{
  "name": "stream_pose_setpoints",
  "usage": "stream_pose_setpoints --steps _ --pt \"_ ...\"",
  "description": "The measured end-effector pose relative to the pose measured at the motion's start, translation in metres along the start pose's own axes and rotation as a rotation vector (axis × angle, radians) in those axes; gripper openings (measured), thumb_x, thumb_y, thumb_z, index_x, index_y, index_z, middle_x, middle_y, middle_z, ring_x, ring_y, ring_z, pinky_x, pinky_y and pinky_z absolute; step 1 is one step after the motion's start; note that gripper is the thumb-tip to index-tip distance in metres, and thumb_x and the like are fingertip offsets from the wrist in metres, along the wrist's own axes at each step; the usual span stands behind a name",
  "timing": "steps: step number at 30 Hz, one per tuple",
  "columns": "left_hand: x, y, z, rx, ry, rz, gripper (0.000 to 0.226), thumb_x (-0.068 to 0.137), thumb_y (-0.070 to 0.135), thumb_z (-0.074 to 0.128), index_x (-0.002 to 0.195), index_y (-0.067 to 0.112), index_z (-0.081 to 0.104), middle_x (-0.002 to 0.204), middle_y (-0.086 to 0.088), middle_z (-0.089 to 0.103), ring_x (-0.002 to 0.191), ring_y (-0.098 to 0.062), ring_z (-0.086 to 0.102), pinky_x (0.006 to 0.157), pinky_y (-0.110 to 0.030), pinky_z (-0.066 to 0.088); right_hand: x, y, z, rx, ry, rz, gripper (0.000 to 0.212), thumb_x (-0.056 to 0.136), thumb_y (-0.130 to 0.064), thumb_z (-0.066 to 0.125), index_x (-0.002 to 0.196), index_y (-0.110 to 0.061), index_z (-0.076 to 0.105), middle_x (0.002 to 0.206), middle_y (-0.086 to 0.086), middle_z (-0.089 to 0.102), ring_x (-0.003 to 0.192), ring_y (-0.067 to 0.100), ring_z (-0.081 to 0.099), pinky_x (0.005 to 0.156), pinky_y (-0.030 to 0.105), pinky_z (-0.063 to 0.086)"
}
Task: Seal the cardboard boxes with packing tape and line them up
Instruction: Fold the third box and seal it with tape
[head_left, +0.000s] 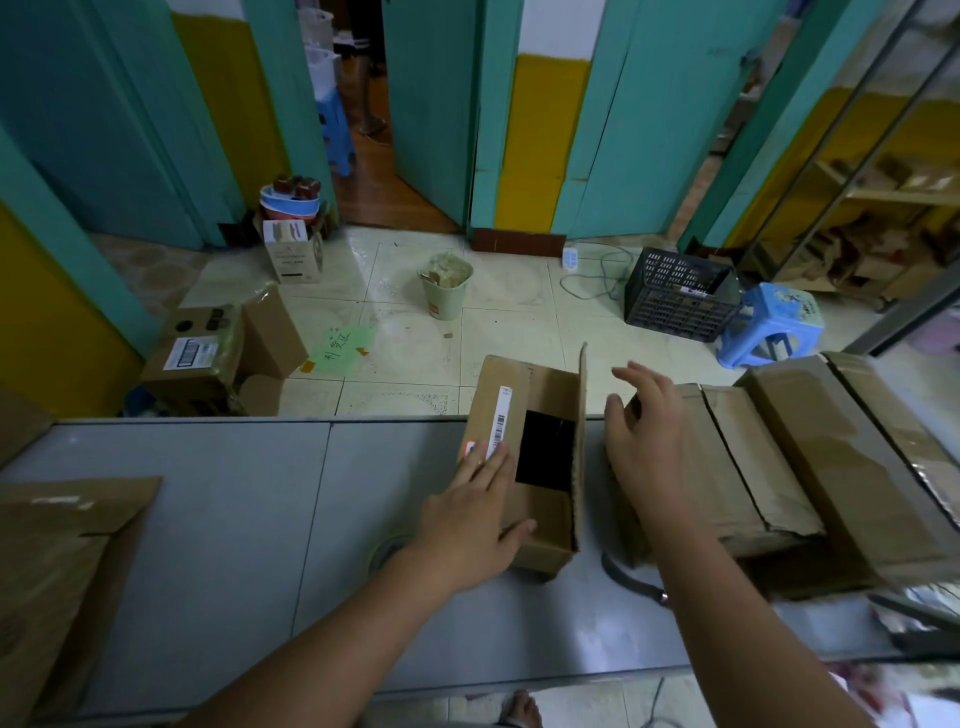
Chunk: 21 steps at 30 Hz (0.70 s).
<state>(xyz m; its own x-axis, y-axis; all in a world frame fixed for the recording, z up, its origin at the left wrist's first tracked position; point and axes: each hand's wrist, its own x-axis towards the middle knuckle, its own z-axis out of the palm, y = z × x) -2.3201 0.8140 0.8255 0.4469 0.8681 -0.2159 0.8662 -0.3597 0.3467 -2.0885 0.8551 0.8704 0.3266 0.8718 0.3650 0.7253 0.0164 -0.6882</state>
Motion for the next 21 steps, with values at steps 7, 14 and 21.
stream_pose_setpoints --steps 7,14,21 --pt "0.002 -0.011 -0.011 -0.33 0.02 0.044 0.064 0.109 0.031 0.042 0.169 0.027 0.02 0.177 0.012 0.011 0.163 -0.008 0.004 0.128 -0.044 0.029 -0.053 0.013 0.034 0.024 -0.387 0.059 0.047 0.1 -0.034 0.064 0.146 -0.03 0.056 0.154 -0.01 0.05 0.145 0.013 0.041 0.121 0.051 0.037" --pt "0.01 -0.01 -0.01 -0.44 0.062 -0.104 0.102 0.089 0.073 0.063 0.168 0.037 0.009 0.171 0.026 -0.019 0.16 -0.009 0.001 0.126 -0.046 0.023 -0.071 -0.004 0.054 0.116 -0.365 0.172 0.051 0.095 -0.023 0.076 0.144 -0.021 0.059 0.168 -0.006 0.033 0.159 0.01 0.013 0.128 0.041 0.022" --pt "0.013 -0.019 -0.016 -0.32 -0.072 -0.187 0.143 0.054 0.113 0.043 0.165 0.044 -0.015 0.169 0.006 -0.04 0.151 -0.014 -0.044 0.128 -0.068 0.009 -0.071 -0.02 0.043 0.525 -0.31 0.293 0.048 0.093 0.0 0.073 0.136 -0.018 0.06 0.144 -0.003 0.059 0.132 0.0 0.056 0.113 0.026 0.048"
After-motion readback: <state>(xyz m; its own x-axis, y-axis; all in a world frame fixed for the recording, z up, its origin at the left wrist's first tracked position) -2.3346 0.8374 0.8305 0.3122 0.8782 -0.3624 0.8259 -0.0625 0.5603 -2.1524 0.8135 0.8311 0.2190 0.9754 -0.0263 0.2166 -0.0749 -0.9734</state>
